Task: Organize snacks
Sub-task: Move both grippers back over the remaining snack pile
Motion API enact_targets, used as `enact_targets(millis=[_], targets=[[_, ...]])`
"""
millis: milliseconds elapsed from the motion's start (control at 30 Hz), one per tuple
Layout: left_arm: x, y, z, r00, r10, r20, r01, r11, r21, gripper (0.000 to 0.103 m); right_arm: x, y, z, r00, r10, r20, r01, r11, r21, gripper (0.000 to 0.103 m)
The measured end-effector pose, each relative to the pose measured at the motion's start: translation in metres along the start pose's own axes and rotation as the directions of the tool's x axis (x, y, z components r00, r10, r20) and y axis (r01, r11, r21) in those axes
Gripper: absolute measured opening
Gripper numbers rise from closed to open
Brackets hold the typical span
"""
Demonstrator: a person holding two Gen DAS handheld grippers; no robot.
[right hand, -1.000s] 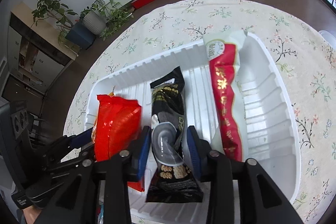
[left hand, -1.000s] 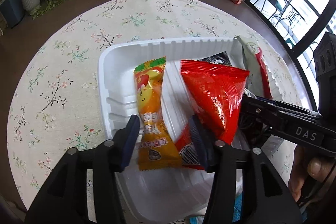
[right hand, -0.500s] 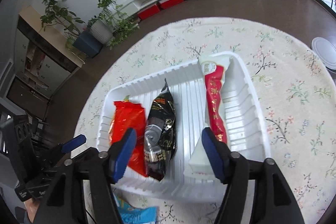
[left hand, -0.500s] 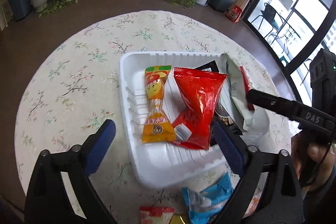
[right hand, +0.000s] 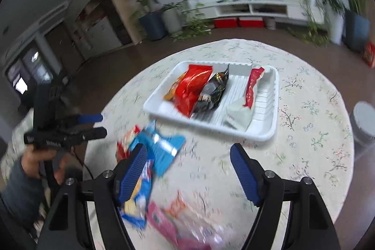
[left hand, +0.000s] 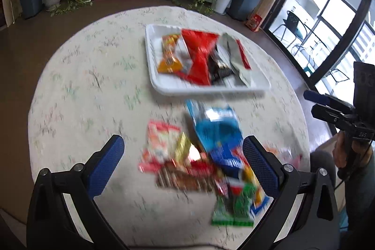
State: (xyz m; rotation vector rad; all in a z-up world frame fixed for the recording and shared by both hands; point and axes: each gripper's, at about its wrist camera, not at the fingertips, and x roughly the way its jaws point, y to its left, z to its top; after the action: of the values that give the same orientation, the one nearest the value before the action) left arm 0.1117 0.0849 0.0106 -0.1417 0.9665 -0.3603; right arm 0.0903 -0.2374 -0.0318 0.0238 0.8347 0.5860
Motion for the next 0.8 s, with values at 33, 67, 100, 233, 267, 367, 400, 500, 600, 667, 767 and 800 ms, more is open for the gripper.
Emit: enact_targets(millis=[33,67,100,233,267,367,400,500,600,667,767,800], targets=[[-0.004,-0.005,-0.012,1.0,0.009,0.002,-0.009,1.0,0.0,0.103,-0.004,0.007,-0.01,1.0,-0.011,-0.006,0.011,0.999,-0.04,0.076],[-0.006,-0.011,-0.024,1.0,0.025,0.003,-0.025,1.0,-0.001,0.102,-0.008,0.014,-0.019,1.0,-0.02,-0.007,0.019,0.997,-0.076,0.076],[-0.009,-0.018,-0.034,1.0,0.027,0.003,-0.027,1.0,0.006,0.102,-0.011,0.019,-0.025,1.0,-0.023,-0.004,0.023,0.995,-0.095,0.076],[-0.002,-0.046,-0.07,0.999,0.028,-0.039,-0.025,0.998,0.06,0.102,-0.012,0.031,-0.046,1.0,-0.002,-0.027,-0.001,0.994,-0.107,0.073],[0.003,-0.051,-0.075,0.998,0.032,-0.061,-0.028,0.997,0.074,0.102,-0.01,0.033,-0.048,0.999,0.004,-0.033,-0.007,0.995,-0.1,0.071],[0.01,-0.061,-0.087,0.996,0.03,-0.085,-0.023,0.997,0.08,0.099,-0.007,0.038,-0.057,0.999,0.039,-0.031,-0.041,0.997,-0.065,0.07],[0.012,-0.063,-0.089,0.996,0.026,-0.086,-0.019,0.997,0.077,0.099,-0.007,0.041,-0.061,0.999,0.044,-0.03,-0.046,0.997,-0.058,0.07],[0.018,-0.067,-0.09,0.995,0.029,-0.098,-0.022,0.997,0.079,0.096,-0.006,0.05,-0.068,0.998,0.053,-0.025,-0.055,0.997,-0.049,0.069],[0.026,-0.065,-0.088,0.992,0.024,-0.124,-0.015,0.997,0.074,0.072,-0.008,0.054,-0.075,0.998,0.068,-0.018,-0.069,0.997,-0.04,0.068],[0.029,-0.065,-0.089,0.989,0.024,-0.143,-0.012,0.996,0.086,0.061,-0.008,0.052,-0.077,0.998,0.068,-0.018,-0.069,0.997,-0.027,0.068],[0.031,-0.064,-0.089,0.986,0.041,-0.161,-0.025,0.995,0.097,0.061,-0.007,0.048,-0.079,0.998,0.066,-0.021,-0.067,0.998,-0.006,0.067],[0.031,-0.064,-0.089,0.986,0.04,-0.162,-0.024,0.995,0.098,0.06,-0.007,0.047,-0.08,0.998,0.066,-0.02,-0.066,0.998,0.001,0.067]])
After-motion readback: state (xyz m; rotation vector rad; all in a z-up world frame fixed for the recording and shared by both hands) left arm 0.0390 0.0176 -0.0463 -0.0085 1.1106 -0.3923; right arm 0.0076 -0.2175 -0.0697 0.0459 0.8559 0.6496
